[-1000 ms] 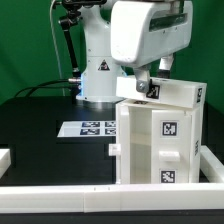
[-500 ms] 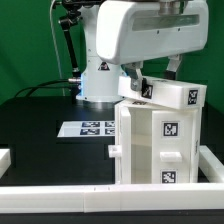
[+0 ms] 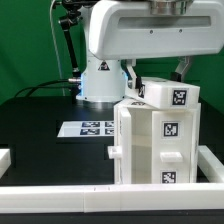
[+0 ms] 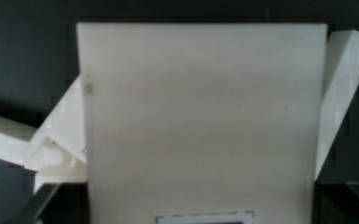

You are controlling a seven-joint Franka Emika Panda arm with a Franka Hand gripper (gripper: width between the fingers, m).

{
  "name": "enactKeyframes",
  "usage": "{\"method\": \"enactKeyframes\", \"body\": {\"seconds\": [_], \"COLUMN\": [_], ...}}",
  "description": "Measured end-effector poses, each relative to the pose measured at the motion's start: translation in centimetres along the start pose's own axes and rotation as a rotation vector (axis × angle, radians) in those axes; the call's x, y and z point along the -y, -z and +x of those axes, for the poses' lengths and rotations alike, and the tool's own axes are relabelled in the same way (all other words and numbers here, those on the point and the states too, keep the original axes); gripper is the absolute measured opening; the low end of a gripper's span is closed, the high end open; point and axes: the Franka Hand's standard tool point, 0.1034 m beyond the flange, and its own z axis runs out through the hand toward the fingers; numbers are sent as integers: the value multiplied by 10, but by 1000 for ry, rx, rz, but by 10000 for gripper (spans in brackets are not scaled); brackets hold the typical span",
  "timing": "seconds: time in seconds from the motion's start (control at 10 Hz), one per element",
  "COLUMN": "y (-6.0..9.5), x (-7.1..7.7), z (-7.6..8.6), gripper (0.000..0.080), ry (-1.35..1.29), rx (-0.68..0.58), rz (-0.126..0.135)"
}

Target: Assemble cabinet

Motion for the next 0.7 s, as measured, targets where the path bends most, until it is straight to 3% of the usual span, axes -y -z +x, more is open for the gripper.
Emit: {"method": "enactKeyframes", "body": {"seconds": [0.4,0.7], "y": [-3,-2], "x": [3,9], "z": [0,1], "gripper": [568,568], "ry": [-366,-596], "rx": [-19,-12], "rz": [50,63]}}
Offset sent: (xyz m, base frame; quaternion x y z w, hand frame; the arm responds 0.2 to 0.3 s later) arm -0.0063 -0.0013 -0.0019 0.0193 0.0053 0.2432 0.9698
